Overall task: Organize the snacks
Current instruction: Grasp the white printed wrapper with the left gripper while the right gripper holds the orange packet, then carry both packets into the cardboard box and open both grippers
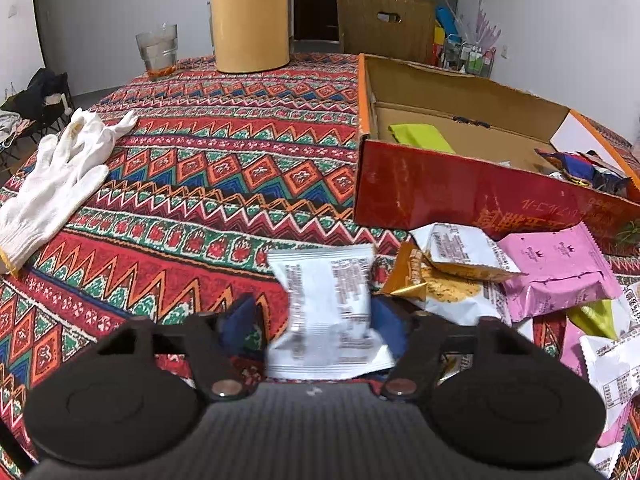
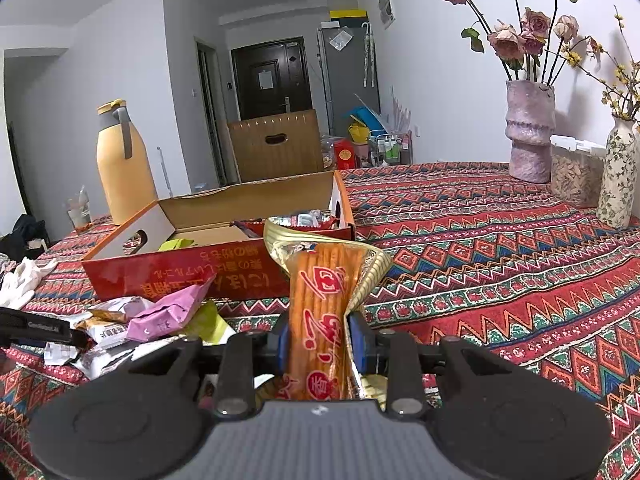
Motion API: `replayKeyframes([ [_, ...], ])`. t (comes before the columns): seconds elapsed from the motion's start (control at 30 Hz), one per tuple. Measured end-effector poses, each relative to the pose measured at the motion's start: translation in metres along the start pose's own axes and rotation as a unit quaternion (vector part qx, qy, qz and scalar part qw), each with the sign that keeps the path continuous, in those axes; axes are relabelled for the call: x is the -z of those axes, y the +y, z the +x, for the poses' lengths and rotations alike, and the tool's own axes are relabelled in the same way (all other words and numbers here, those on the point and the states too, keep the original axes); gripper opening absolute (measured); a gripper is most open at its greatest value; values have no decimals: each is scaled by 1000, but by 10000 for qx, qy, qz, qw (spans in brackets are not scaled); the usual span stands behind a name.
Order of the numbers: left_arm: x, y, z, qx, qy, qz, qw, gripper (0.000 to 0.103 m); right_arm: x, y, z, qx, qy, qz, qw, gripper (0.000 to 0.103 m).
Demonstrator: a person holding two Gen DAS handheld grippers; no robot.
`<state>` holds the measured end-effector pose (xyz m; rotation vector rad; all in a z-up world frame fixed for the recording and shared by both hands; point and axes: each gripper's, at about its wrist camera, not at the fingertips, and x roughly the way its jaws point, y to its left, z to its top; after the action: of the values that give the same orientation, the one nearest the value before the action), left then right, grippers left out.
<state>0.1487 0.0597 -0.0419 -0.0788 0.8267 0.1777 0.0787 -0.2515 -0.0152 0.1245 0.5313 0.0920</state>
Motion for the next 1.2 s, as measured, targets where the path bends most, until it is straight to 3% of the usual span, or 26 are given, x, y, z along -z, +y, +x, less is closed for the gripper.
replayKeyframes([
  [0.1, 1, 1, -3, 62, -42, 10, 10000, 41, 1, 0, 0, -16, 13, 0, 10000, 29],
  [0.67, 1, 10, -35, 71, -466, 177, 9987, 41, 0, 4, -3, -43, -41, -45, 10000, 29],
  [1.2, -34, -15, -80, 496, -1184, 219, 9915, 41, -36, 28, -2, -232, -463, -283, 9983, 29],
])
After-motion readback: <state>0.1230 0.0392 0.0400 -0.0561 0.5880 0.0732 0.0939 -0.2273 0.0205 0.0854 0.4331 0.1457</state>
